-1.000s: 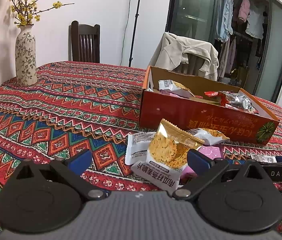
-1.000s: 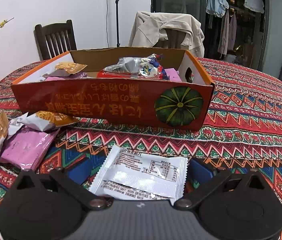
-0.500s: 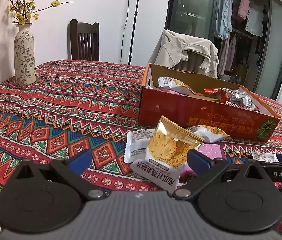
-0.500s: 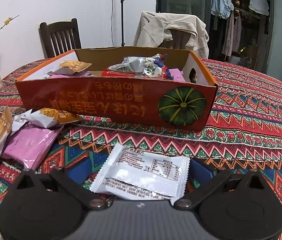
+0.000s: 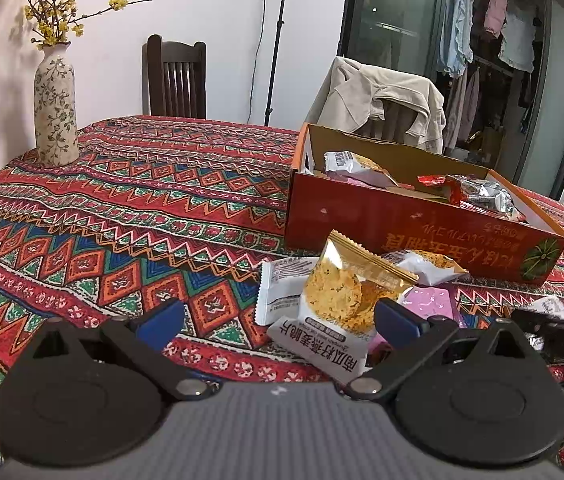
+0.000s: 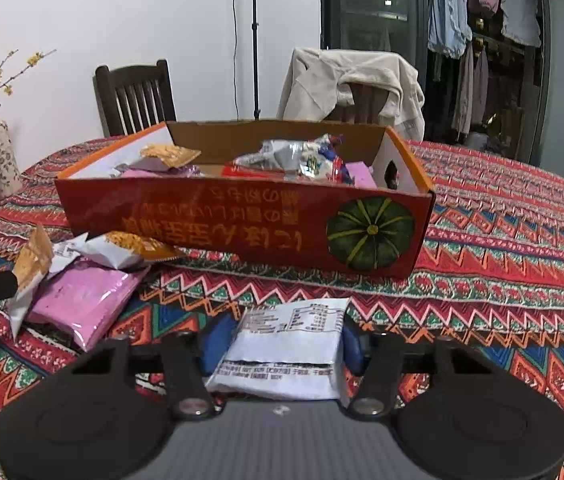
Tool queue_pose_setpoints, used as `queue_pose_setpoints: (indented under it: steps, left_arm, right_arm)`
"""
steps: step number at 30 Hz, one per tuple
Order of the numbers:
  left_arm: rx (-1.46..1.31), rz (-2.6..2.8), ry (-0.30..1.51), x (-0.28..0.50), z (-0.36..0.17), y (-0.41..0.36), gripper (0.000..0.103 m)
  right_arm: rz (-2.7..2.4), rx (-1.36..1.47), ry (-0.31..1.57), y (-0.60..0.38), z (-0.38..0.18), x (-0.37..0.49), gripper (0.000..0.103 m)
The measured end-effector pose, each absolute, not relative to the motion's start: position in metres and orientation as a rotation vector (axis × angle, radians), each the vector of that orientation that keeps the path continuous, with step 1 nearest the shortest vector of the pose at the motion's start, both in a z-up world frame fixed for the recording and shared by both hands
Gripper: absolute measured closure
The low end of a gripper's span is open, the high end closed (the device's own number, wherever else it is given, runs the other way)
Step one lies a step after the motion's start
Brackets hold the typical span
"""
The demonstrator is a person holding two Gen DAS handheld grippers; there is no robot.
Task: Organize snacks
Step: 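Grasp a gold pumpkin-seed cookie packet with the left gripper while the right holds the sachet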
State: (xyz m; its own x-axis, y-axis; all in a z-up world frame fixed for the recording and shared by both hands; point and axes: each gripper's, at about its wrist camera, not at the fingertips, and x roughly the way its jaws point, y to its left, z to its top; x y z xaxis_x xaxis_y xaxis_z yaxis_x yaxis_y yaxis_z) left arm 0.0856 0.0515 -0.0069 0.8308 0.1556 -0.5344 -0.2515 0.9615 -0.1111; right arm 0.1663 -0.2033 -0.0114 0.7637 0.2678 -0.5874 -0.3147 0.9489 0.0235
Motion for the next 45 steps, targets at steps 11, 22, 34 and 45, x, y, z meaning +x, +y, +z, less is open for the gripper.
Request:
queue_pose_setpoints:
  steps: [11, 22, 34, 45]
  left_arm:
    - [-0.170, 0.243, 0.558, 0.087, -0.007, 0.051, 0.000]
    - [-0.179, 0.232, 0.552, 0.085, -0.007, 0.052, 0.000]
    - [-0.101, 0.182, 0.576, 0.091, 0.001, 0.037, 0.000]
    - [-0.014, 0.123, 0.616, 0.117, 0.003, 0.029, 0.000]
  right_arm:
    - [0.337, -0.039, 0.611, -0.209, -0.008, 0.164, 0.046]
    - [0.409, -0.115, 0.686, -0.190, -0.017, 0.166, 0.019]
    - [0.415, -0.137, 0.630, -0.191, -0.012, 0.153, 0.051]
    - [0.386, -0.082, 0.589, -0.202, -0.006, 0.151, 0.052]
